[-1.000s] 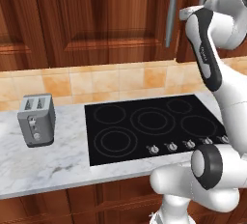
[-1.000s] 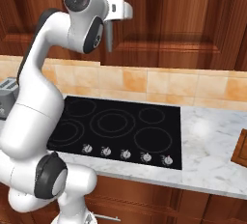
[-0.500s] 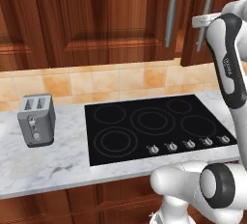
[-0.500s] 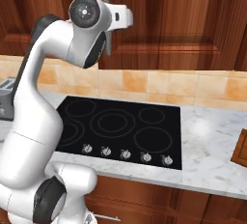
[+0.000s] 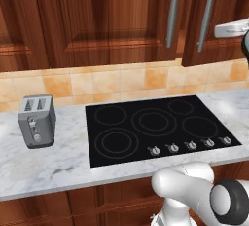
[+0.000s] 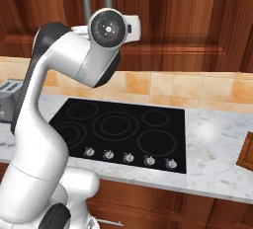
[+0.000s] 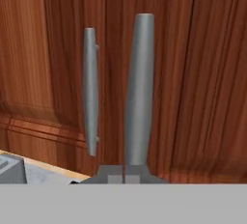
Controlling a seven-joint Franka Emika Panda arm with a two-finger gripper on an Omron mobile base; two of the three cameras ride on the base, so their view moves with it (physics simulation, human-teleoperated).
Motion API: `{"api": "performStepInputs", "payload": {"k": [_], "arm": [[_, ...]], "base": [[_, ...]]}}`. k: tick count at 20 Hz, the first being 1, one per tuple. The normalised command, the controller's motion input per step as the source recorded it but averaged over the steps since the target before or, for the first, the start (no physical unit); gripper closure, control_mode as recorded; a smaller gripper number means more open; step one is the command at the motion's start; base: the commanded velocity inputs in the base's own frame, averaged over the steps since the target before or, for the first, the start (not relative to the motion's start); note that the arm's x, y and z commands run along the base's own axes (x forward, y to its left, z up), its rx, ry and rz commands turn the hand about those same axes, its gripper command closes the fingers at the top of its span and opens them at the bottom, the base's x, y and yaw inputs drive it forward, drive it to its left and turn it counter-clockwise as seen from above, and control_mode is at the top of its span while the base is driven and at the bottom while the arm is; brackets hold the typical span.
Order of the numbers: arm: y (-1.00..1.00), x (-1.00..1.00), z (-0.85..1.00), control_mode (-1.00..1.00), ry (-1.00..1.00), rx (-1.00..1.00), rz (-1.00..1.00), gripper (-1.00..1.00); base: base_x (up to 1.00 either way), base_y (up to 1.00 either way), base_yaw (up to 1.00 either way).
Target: Open the cabinet, retrieve the rolling pin, and place it next to the meat on the cutting board to prepare for tenderizing.
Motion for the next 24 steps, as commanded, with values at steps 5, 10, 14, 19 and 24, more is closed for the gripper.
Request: {"api": "performStepInputs", "payload": {"k": [5, 10, 14, 19, 24], "arm": [[0.06, -0.6, 0.0, -1.0, 0.0, 0.0, 0.03, 1.0], [0.8, -0.27, 0.01, -1.0, 0.0, -0.06, 0.0, -1.0], [0.8, -0.24, 0.13, -1.0, -0.01, -0.09, 0.0, -1.0], [0.63, -0.44, 0.05, -1.0, -0.05, -0.09, 0.0, -1.0], [0.19, -0.04, -0.35, -1.0, 0.03, -0.19, 0.0, -1.0]], "base": [[0.0, 0.0, 0.0], [0.0, 0.0, 0.0], [0.0, 0.0, 0.0], [0.0, 0.0, 0.0], [0.0, 0.0, 0.0]]}}
